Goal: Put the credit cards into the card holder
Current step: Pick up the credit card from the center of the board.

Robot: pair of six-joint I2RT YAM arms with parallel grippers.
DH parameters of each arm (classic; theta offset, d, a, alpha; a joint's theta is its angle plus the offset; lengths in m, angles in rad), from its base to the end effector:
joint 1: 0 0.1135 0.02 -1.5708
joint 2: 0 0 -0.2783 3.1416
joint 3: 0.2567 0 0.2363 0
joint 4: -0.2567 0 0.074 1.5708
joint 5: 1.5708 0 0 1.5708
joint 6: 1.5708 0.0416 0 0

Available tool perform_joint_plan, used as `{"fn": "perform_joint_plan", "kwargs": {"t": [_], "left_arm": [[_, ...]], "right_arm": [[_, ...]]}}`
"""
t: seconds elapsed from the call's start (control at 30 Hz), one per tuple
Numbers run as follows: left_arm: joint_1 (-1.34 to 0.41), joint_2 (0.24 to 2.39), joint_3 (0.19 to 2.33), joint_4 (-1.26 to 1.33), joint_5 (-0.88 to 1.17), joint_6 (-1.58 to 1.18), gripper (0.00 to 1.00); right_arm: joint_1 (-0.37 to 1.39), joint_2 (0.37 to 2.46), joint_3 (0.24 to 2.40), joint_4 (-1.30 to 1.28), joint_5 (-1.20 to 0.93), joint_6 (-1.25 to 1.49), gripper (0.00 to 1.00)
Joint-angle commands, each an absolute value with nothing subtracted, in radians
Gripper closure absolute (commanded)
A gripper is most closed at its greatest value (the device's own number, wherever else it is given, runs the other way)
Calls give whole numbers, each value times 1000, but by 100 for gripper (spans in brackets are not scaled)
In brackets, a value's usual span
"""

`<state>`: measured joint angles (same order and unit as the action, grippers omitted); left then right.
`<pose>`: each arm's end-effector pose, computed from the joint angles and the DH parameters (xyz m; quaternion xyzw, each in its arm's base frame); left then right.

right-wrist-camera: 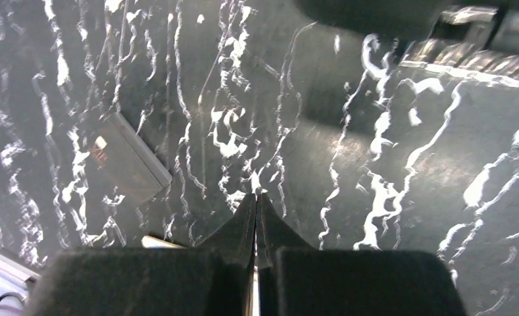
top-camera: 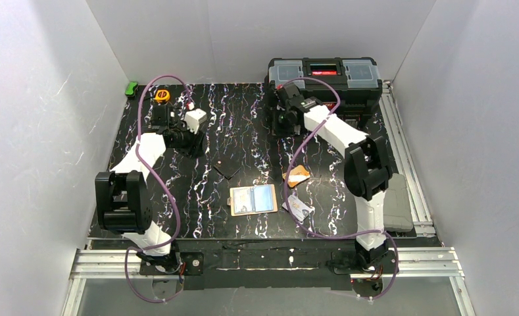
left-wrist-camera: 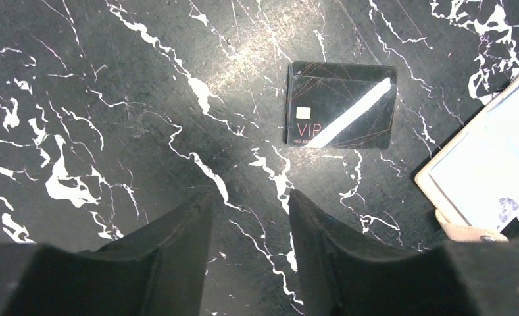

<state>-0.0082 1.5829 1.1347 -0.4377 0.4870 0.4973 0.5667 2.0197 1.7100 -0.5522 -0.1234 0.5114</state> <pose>0.3252 -0.0221 0.2610 0.3070 0.8649 -0.1414 0.3712 0.3784 0.2469 0.2642 -0.0473 0.9351 0.2274 0.2676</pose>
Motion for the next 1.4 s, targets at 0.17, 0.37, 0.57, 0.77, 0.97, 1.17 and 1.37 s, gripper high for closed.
{"fn": "perform_joint_plan", "kwargs": {"t": [0.17,0.37,0.57,0.77,0.97,1.17,1.37], "left_arm": [[-69,1618,1118,-407,427,543,73],[-101,1638,1072,-368,417,553,73],[-110,1658,1036,-348,443,576,50],[-145,1629,949,-241,438,649,39],[-177,1594,898,-209,369,824,39],[-176,1491,856,-196,481,997,37],[-194,1528,873,-181,522,1005,38]], "right_arm": [[651,2161,2015,-710,-34,394,4],[660,2204,2029,-699,-116,377,2],[701,2228,1991,-634,-216,371,13],[731,2276,1980,-608,-239,368,22],[728,2268,1909,-535,-314,371,33],[699,2265,1832,-428,-447,413,34],[685,2291,1821,-388,-541,414,35]]}}
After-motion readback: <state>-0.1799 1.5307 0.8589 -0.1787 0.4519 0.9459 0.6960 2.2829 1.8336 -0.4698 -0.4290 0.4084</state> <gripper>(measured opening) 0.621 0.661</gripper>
